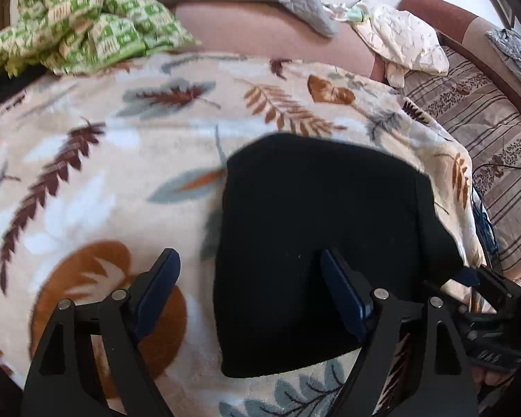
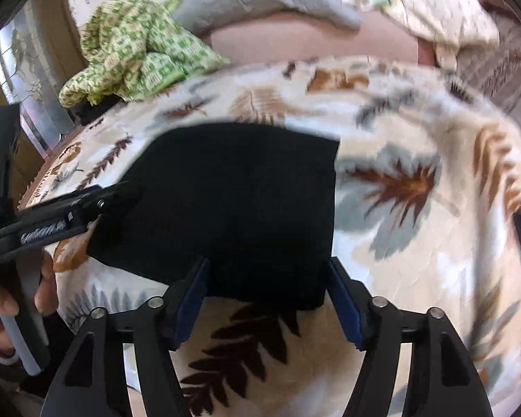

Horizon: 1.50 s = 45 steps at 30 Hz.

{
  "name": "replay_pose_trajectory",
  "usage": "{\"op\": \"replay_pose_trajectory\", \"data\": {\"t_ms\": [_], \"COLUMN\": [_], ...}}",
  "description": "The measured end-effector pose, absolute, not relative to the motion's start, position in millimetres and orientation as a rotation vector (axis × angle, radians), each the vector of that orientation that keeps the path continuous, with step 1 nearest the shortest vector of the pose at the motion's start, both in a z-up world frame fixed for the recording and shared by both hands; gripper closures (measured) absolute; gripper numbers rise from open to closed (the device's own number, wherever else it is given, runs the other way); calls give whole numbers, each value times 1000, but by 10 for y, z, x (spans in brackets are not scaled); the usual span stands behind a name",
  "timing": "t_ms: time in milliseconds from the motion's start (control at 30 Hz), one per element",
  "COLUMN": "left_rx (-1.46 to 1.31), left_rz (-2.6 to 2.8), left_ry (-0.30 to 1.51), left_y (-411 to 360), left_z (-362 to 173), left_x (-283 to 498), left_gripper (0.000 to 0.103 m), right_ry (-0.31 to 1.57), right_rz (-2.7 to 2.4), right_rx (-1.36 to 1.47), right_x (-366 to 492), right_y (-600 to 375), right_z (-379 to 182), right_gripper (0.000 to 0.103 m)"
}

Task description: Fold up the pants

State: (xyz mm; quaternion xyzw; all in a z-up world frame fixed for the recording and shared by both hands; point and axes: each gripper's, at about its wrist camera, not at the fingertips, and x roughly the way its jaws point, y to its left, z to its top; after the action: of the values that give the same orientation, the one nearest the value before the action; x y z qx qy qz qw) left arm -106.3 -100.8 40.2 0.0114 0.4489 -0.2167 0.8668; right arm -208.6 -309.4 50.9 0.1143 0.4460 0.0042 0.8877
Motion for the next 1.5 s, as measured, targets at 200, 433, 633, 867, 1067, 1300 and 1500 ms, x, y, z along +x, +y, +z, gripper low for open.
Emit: {"op": "replay_pose_trajectory", "data": {"t_ms": [200, 433, 633, 867, 1067, 1300, 1500], "left_rx": [-21, -48, -37, -41, -52, -67, -83], "left_rz": [-457, -445, -483, -495, -493, -488, -485], "left_ry": [954, 961, 973, 978, 987, 997, 1007], "left_y": [-904, -805, -863, -915, -943, -952, -964], "left_z": [497, 507, 463, 410, 373, 327, 295], "left_x": [-1001, -886, -864, -822, -787, -761, -747], "left_gripper": [15, 15, 15, 13, 7, 1, 0], "right_ry": [873, 888, 931, 944, 936, 924, 907], "right_rz": [42, 54, 104, 140, 149, 153, 148], "right_rx": [340, 453, 526, 538, 543, 536, 535], "right_x": [-2056, -1809, -1671, -1605, -1575, -1567, -1555], "right_y": [-3299, -3509, -3556, -3522, -3521, -3506, -3502], "right_z": [691, 611, 413, 269, 243, 235, 218], "right_gripper": [31, 24, 22, 20, 18, 16, 15]}}
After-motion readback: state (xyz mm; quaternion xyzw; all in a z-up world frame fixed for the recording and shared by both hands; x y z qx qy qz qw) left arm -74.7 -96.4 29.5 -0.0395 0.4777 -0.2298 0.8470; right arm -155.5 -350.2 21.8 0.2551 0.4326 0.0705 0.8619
